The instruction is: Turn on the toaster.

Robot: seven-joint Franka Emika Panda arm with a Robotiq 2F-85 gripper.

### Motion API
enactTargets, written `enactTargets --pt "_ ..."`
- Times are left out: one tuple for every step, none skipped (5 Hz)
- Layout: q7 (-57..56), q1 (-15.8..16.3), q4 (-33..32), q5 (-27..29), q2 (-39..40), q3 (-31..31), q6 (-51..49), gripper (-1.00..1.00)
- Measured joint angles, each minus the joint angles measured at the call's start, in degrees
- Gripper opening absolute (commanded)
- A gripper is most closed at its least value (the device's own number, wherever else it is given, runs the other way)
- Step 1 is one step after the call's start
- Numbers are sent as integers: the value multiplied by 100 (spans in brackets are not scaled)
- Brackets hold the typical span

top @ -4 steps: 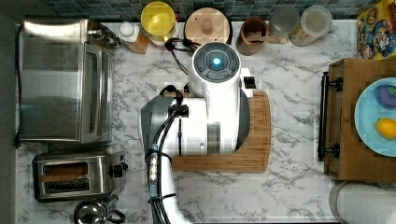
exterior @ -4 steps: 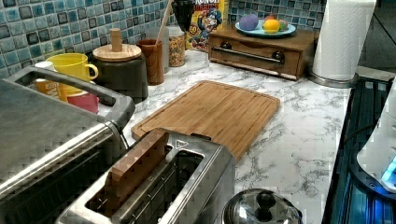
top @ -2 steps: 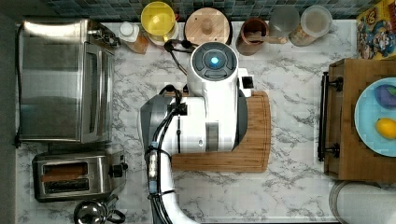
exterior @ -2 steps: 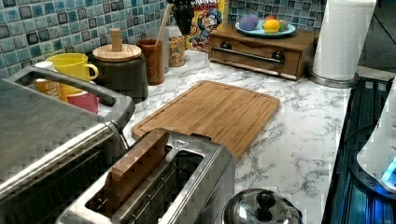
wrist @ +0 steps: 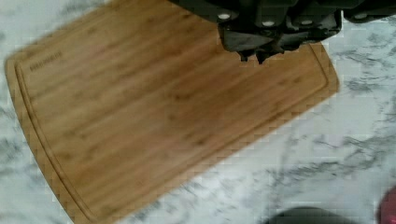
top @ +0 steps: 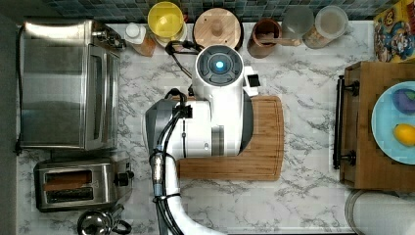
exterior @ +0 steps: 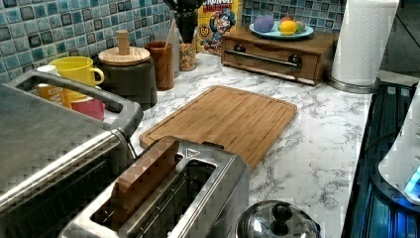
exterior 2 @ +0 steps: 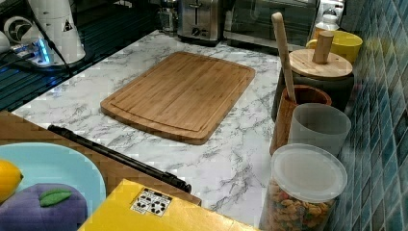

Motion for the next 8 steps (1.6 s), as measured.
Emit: enactTargets --pt "-690 -11 -134 17 -17 172 399 -100" --pt "-964 33 -347 297 -90 365 557 -100" --pt "-1095 52 -666 387 -264 650 558 -100" --pt "-1244 133 -901 647 -430 909 555 -100" --pt "-1491 289 -1035 709 -547 1008 551 -100" --pt "-1856 327 -1214 782 -686 1206 520 -100" --pt "-1974 428 -1371 1014 -791 1371 365 -100" --pt "-1977 498 -1539 1045 -887 1558 270 -100"
